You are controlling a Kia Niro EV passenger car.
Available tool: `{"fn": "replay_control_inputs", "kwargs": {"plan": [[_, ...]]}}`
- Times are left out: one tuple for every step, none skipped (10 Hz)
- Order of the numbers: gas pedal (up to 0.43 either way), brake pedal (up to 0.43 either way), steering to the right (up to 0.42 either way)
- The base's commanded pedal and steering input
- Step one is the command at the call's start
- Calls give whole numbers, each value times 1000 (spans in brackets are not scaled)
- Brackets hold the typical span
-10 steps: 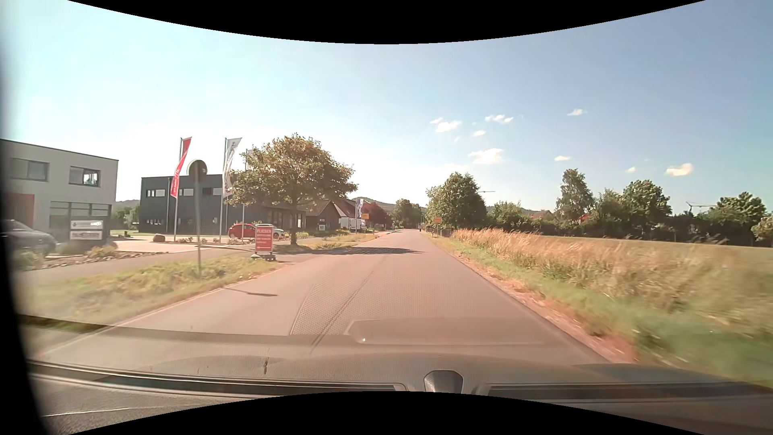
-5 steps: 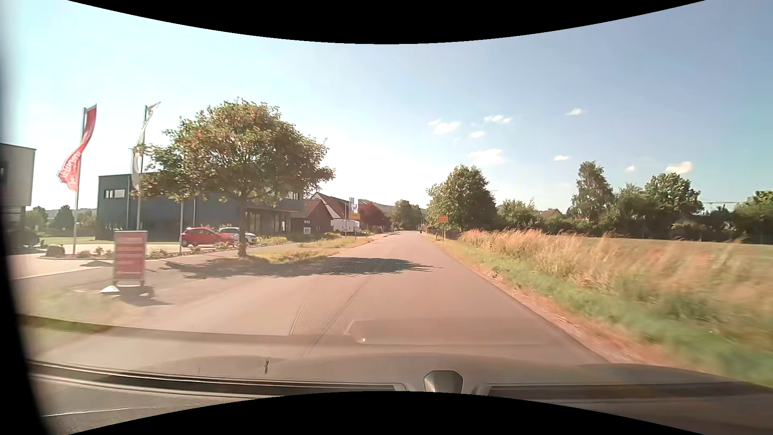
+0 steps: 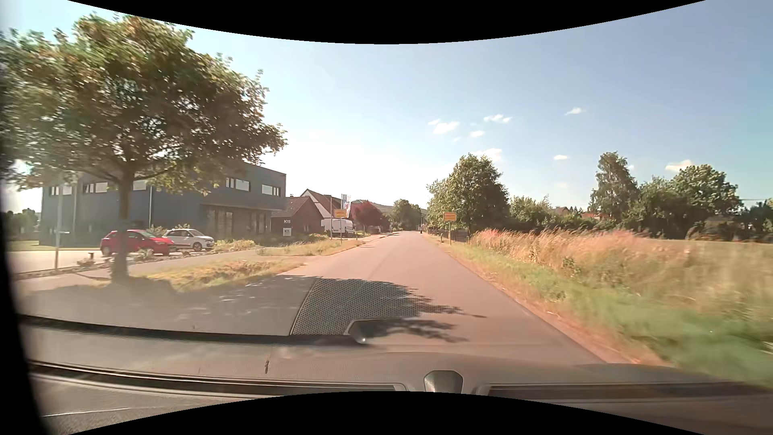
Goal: Follow the waypoints while adhering to traffic rules and regulations
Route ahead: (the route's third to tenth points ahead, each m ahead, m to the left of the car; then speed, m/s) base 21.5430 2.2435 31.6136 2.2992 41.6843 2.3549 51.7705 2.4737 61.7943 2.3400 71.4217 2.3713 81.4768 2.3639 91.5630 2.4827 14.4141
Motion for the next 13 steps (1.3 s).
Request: {"fn": "replay_control_inputs", "kwargs": {"plan": [[0,6,4],[0,6,5],[0,6,4],[0,6,5],[0,6,5],[0,6,4],[0,6,5],[0,6,5],[0,6,5],[0,6,5],[0,6,5],[0,6,5],[59,6,5]]}}
